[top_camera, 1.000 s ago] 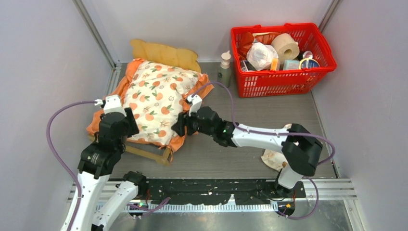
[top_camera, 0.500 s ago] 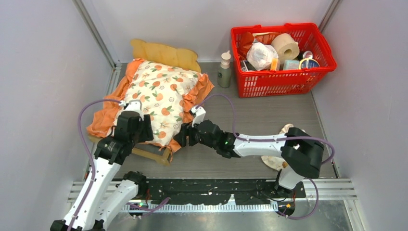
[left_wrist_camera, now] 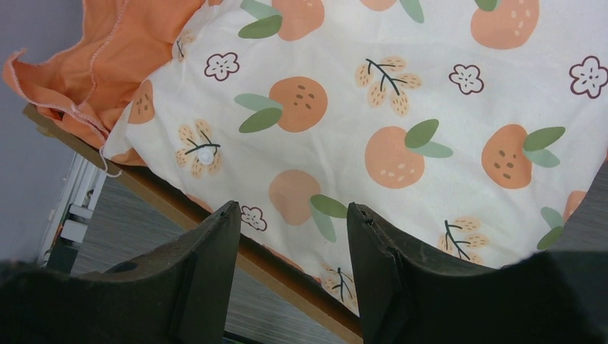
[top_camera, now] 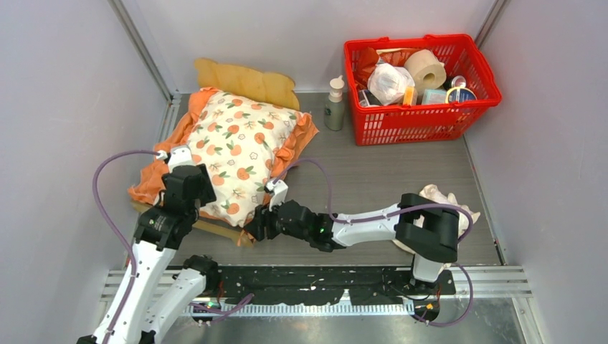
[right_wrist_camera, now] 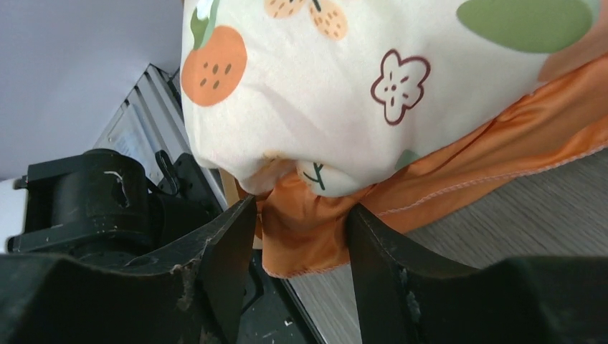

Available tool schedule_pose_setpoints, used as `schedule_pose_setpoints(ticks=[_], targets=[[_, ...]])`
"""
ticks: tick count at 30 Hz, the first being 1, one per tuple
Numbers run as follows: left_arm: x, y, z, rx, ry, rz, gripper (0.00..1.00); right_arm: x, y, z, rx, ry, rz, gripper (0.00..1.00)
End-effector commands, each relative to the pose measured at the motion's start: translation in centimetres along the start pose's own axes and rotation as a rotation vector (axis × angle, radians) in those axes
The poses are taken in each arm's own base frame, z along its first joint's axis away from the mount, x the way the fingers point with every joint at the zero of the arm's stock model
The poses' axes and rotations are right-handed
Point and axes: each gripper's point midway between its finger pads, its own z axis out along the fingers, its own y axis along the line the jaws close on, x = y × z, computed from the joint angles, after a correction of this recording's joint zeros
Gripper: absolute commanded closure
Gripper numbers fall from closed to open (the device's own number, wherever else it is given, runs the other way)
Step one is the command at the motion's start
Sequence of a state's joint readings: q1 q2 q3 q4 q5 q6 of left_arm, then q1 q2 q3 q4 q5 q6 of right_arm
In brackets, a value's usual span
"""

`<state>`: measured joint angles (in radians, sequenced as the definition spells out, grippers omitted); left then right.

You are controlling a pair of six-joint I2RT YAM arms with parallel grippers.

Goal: Set up the pet bed
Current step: Adjust the mattress on the bed frame, then adjust the bed frame at the center of the board.

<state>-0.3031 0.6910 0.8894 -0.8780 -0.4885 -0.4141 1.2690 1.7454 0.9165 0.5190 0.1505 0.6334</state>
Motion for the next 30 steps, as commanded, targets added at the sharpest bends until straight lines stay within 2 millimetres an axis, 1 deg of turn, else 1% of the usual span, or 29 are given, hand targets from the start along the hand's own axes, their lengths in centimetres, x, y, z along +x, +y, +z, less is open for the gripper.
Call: schedule_pose_setpoints(ticks=[1, 4, 6, 8, 9, 12, 15, 16, 17, 18, 19, 20, 21, 22, 23, 24, 25, 26, 27, 28, 29, 30], targets=[[-2.3, 0.1, -0.1, -0.018, -0.077, -0.054, 0.4, -2.3, 2.2, -1.5, -0.028, -0.047, -0.031, 0.44], [-2.0, 0.2, 0.1, -0.028, -0.055, -0.041, 0.4, -2.6, 1.1, -2.5, 0.039, -0.034, -0.083, 0.37], [-2.0, 0.5, 0.0, -0.047, -0.052, -0.038, 0.4, -3.1, 0.6, -3.5, 0.075, -0.048, -0.128, 0.34], [-2.5, 1.0, -0.4, -0.066, -0.071, -0.048, 0.4, -4.1, 1.6, -4.6, 0.069, -0.078, -0.189, 0.32], [-2.9, 1.1, -0.6, -0.067, -0.086, -0.056, 0.4, -4.4, 1.6, -4.9, 0.079, -0.09, -0.21, 0.31], [-3.9, 1.2, -1.5, -0.047, -0.127, -0.078, 0.4, -4.5, 3.1, -5.3, 0.043, -0.102, -0.291, 0.32], [-3.9, 0.3, -2.2, 0.023, -0.123, -0.074, 0.4, -3.5, 4.3, -4.8, -0.004, -0.095, -0.321, 0.34], [-3.8, 0.3, -2.4, 0.031, -0.12, -0.083, 0.4, -2.7, 4.7, -4.4, -0.018, -0.083, -0.328, 0.34], [-3.5, 0.1, -2.5, 0.041, -0.111, -0.087, 0.4, -2.8, 5.2, -4.1, -0.032, -0.087, -0.338, 0.35], [-3.3, 0.1, -2.6, 0.053, -0.108, -0.088, 0.4, -2.0, 5.6, -3.6, -0.041, -0.08, -0.354, 0.35], [-3.2, -0.1, -2.8, 0.068, -0.105, -0.087, 0.4, -2.1, 6.2, -3.3, -0.048, -0.09, -0.386, 0.35], [-3.1, 0.0, -3.0, 0.075, -0.104, -0.087, 0.4, -1.3, 6.6, -2.9, -0.051, -0.087, -0.413, 0.34], [-3.0, 0.1, -3.2, 0.077, -0.106, -0.087, 0.4, -1.5, 7.3, -2.6, -0.057, -0.102, -0.459, 0.34], [-3.1, 0.2, -3.4, 0.075, -0.112, -0.087, 0.4, -0.7, 7.4, -2.2, -0.048, -0.095, -0.486, 0.34], [-3.1, 0.3, -3.5, 0.074, -0.119, -0.084, 0.4, -0.5, 7.8, -1.6, -0.045, -0.094, -0.519, 0.34], [-3.2, 0.5, -3.6, 0.07, -0.126, -0.083, 0.4, -0.3, 7.7, -1.3, -0.029, -0.089, -0.533, 0.34], [-3.3, 0.6, -3.7, 0.067, -0.132, -0.082, 0.4, -0.3, 8.0, -0.8, -0.026, -0.091, -0.546, 0.35], [-3.2, 0.7, -3.7, 0.062, -0.13, -0.078, 0.4, -0.7, 8.1, -0.5, -0.011, -0.105, -0.55, 0.35], [-3.2, 0.8, -3.7, 0.061, -0.129, -0.077, 0.4, -0.4, 7.8, -0.1, 0.001, -0.103, -0.566, 0.36], [-3.1, 0.8, -3.7, 0.062, -0.127, -0.078, 0.4, -0.9, 7.8, 0.1, 0.022, -0.119, -0.567, 0.36], [-3.0, 0.8, -3.7, 0.061, -0.124, -0.079, 0.4, -0.7, 7.0, 0.4, 0.061, -0.122, -0.58, 0.37], [-3.0, 0.8, -3.7, 0.061, -0.124, -0.08, 0.4, -0.9, 6.9, 0.5, 0.079, -0.127, -0.589, 0.38]])
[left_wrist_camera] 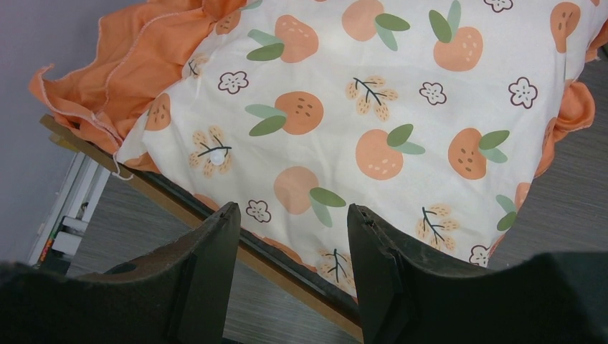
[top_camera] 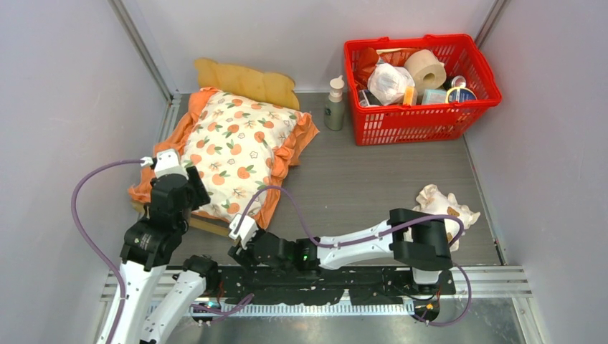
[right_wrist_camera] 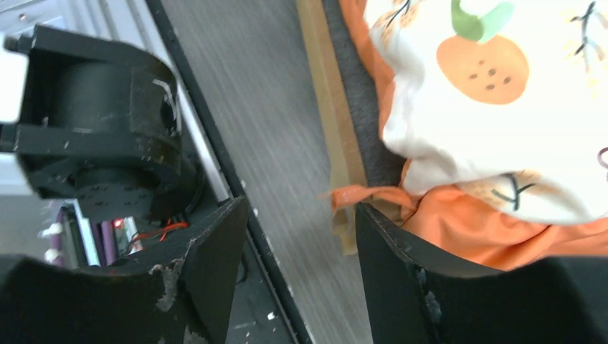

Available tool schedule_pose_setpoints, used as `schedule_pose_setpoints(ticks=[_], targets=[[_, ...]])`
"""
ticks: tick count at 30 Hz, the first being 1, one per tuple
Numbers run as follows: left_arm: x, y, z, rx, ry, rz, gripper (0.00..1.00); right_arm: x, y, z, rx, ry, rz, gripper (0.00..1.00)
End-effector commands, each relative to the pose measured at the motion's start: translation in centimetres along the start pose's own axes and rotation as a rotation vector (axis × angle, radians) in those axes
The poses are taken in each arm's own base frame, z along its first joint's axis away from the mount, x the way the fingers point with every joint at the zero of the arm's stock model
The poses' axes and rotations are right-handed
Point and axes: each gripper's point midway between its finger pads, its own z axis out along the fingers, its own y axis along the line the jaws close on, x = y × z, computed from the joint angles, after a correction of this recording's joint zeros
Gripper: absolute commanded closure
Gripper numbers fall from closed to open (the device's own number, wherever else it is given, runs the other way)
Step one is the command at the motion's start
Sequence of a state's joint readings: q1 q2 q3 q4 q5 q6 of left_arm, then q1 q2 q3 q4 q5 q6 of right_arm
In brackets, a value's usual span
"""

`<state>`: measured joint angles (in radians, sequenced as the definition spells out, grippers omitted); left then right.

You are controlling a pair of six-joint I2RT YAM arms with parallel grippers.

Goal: Set up the pet bed
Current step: Adjust the bed frame at the center of the board.

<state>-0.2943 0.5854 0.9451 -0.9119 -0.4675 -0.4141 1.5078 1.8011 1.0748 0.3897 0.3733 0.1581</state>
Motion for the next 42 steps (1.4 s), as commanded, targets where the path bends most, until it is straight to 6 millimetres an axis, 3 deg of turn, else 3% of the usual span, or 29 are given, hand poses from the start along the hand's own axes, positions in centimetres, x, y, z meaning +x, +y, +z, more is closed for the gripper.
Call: schedule_pose_setpoints(ticks=[1, 6, 10, 11, 13, 16, 19, 22, 29, 33, 38, 42], targets=[[-0.9, 0.0, -0.6, 0.01, -0.025, -0.018, 0.4, -3.3, -2.1, 1.0, 0.149, -0.097, -0.043, 0.38], [-1.1, 0.2, -0.7, 0.001, -0.034, -0.016, 0.4, -1.4, -3.2, 1.2, 0.216, -0.062, -0.088, 0.41], [-1.2, 0.3, -0.6, -0.008, -0.035, -0.015, 0.4, 0.0, -2.3, 1.0, 0.138, -0.043, -0.115, 0.42], [-1.2, 0.3, -0.5, -0.013, -0.035, -0.014, 0.4, -0.5, -1.9, 1.0, 0.108, -0.065, -0.11, 0.43], [-1.3, 0.4, -0.5, -0.019, -0.038, -0.013, 0.4, -0.2, -2.0, 0.7, 0.1, -0.073, -0.12, 0.53], [-1.3, 0.5, -0.3, -0.024, -0.039, -0.011, 0.4, -0.5, -2.7, -0.3, 0.105, -0.088, -0.157, 0.82], [-1.2, 0.4, -0.2, -0.026, -0.033, -0.002, 0.4, -0.3, -3.6, -1.4, 0.08, -0.105, -0.181, 0.94], [-1.3, 0.3, 0.0, -0.027, -0.034, -0.001, 0.4, -0.8, -4.5, -2.3, 0.027, -0.111, -0.17, 0.95], [-1.6, -0.4, 0.2, 0.002, -0.044, -0.009, 0.4, 0.7, -9.1, -5.9, 0.035, -0.072, -0.131, 0.95], [-1.6, -0.7, 0.8, 0.004, -0.047, -0.004, 0.39, 2.6, -12.0, -7.8, 0.063, -0.01, -0.066, 0.94], [-1.9, 0.7, 1.0, -0.089, -0.065, -0.039, 0.38, 5.0, -14.4, -10.0, 0.137, 0.032, 0.016, 0.91], [-2.9, 1.7, 1.5, -0.156, -0.101, -0.07, 0.38, 5.0, -15.7, -11.7, 0.195, 0.011, 0.092, 0.84]])
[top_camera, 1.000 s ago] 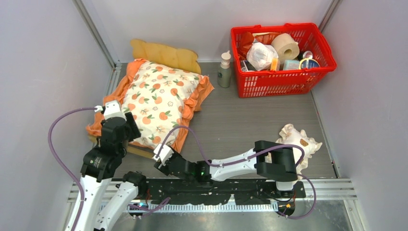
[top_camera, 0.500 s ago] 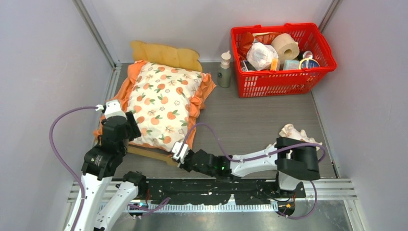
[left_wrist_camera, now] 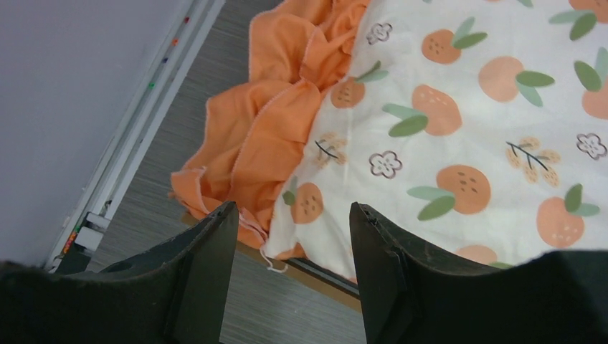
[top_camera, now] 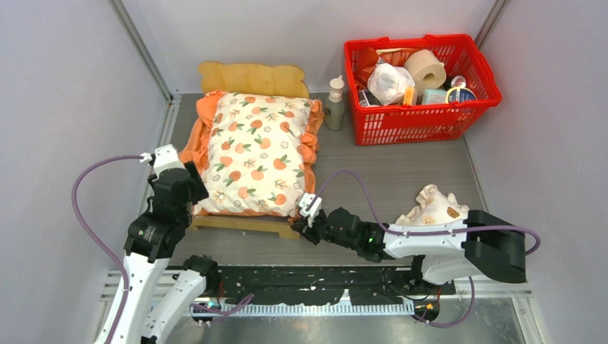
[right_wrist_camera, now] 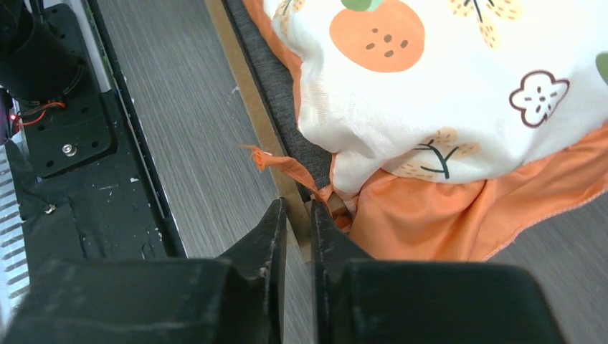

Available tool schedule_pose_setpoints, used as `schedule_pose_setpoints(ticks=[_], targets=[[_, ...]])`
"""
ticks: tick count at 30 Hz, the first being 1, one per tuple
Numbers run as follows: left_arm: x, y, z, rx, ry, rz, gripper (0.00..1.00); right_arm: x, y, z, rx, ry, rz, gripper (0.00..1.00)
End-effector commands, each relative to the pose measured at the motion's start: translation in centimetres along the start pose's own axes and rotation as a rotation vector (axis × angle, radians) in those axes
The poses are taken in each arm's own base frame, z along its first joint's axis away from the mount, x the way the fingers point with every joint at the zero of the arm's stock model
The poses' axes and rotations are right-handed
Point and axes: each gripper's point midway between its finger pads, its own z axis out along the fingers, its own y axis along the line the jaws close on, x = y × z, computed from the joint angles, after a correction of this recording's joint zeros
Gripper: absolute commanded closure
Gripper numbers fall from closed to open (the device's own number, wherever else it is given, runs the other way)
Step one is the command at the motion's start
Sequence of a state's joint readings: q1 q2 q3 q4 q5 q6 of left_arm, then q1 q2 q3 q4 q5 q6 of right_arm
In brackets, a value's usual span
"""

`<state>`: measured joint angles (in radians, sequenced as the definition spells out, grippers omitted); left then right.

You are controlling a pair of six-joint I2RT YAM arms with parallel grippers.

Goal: Set up the pet bed
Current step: Adjust the bed frame at the center of the board.

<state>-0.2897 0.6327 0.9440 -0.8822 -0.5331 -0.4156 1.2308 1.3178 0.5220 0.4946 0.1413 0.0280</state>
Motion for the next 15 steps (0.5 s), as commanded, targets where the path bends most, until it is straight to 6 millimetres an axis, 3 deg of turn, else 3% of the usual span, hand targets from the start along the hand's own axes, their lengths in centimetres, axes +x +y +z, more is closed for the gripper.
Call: schedule_pose_setpoints(ticks=[1, 2, 3, 5, 9, 12, 13, 15], targets=[[-2.7, 1.0, 0.9, -0.09, -0.09, -0.095, 0.38, 1.5, -3.3, -2.2, 0.17, 0.036, 0.143, 0.8], [-3.2, 0.5, 1.3, -0.077, -0.089, -0.111, 0.38, 0.7, -3.1, -2.6, 0.168, 0.007, 0.197, 0.66], [-3.6, -0.5, 1.7, -0.036, -0.079, -0.111, 0.38, 0.2, -2.8, -2.8, 0.165, -0.01, 0.265, 0.58], [-5.0, -2.8, 2.3, 0.061, -0.078, -0.07, 0.37, -1.4, -2.2, -3.2, 0.142, -0.07, 0.394, 0.29], [-8.1, -4.9, 3.1, 0.121, -0.114, -0.045, 0.37, -2.4, -1.9, -3.8, 0.162, -0.139, 0.614, 0.24], [-9.3, -4.3, 4.8, 0.077, -0.097, -0.063, 0.37, -2.2, -1.5, -3.7, 0.23, -0.132, 0.62, 0.25], [-9.5, -4.1, 5.5, 0.065, -0.081, -0.076, 0.37, -3.1, -1.2, -3.5, 0.246, -0.145, 0.616, 0.25], [-9.7, -3.7, 6.5, 0.05, -0.052, -0.077, 0.37, -2.8, -0.6, -3.6, 0.36, -0.159, 0.516, 0.22]])
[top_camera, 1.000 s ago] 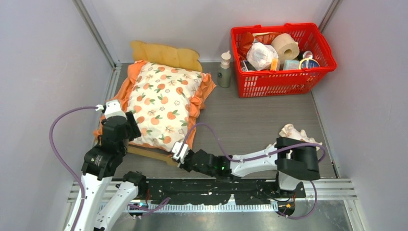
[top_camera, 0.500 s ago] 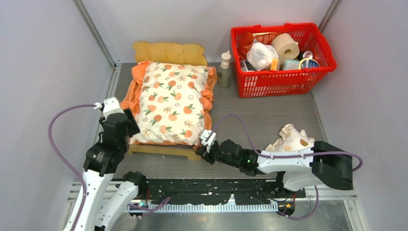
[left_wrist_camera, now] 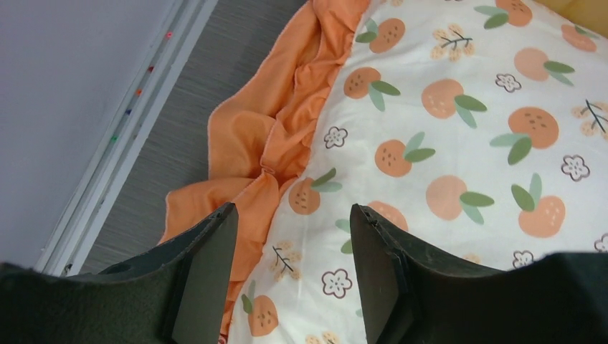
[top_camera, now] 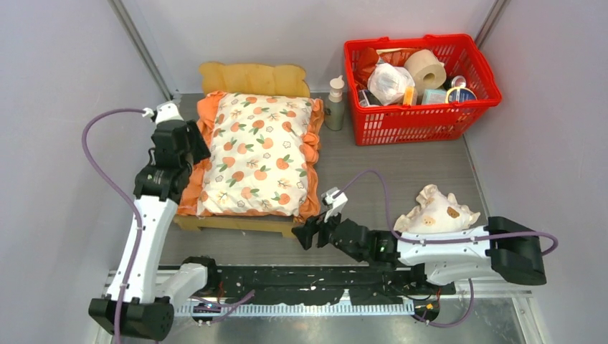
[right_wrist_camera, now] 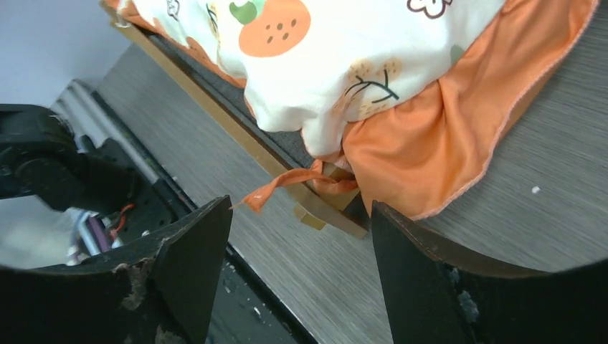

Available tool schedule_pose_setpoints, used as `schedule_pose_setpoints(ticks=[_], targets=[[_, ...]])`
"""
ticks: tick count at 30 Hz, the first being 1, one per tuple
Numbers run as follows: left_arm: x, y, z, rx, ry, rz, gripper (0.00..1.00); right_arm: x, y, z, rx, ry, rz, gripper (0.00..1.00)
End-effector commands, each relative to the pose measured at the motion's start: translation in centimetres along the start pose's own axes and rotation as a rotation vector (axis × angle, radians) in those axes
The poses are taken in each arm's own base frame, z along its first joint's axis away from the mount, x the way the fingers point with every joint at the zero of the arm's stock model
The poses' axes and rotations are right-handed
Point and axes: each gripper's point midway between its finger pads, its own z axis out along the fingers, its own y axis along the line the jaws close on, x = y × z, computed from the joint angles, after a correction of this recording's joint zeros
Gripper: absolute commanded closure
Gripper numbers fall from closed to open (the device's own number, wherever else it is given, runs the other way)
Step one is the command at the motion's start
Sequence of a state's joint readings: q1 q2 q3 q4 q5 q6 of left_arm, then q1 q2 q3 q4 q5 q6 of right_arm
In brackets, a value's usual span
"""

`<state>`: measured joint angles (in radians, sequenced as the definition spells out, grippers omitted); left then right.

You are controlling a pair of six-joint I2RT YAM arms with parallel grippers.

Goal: Set up the pet bed
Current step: Adjust the bed frame at the center of the board.

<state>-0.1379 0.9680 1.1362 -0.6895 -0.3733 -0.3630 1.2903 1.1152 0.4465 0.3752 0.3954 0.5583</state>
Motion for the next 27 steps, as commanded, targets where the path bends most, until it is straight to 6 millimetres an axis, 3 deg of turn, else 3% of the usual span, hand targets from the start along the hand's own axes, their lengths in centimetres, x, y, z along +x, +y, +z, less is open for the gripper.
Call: schedule_pose_setpoints(ticks=[1, 3, 8, 13, 18, 20, 27], targets=[[-3.6, 0.0, 1.4, 0.004, -0.05, -0.032, 0.37, -1.7, 1.1, 0.1, 0.173, -0.149, -0.06, 0.17], [-4.2, 0.2, 2.0, 0.003, -0.041, -0.03, 0.37, -1.2, 0.8, 0.3, 0.275, -0.183, -0.142, 0.01], [-4.0, 0.0, 3.1, 0.017, -0.008, -0.046, 0.36, 2.2, 1.0, 1.6, 0.341, -0.19, -0.285, 0.05], [-2.9, 3.1, 4.7, -0.081, 0.02, -0.087, 0.36, 4.7, -0.1, 3.3, 0.462, -0.203, -0.362, 0.05], [-2.7, 3.6, 5.4, -0.098, 0.016, -0.104, 0.36, 6.3, -0.8, 4.6, 0.524, -0.208, -0.406, 0.04], [-2.9, 3.3, 5.6, -0.068, 0.011, -0.059, 0.36, 6.4, -1.5, 4.8, 0.527, -0.212, -0.389, 0.04], [-2.0, 2.9, 7.1, -0.042, 0.075, 0.028, 0.36, 4.9, -8.5, 2.3, 0.545, -0.177, -0.179, 0.01]])
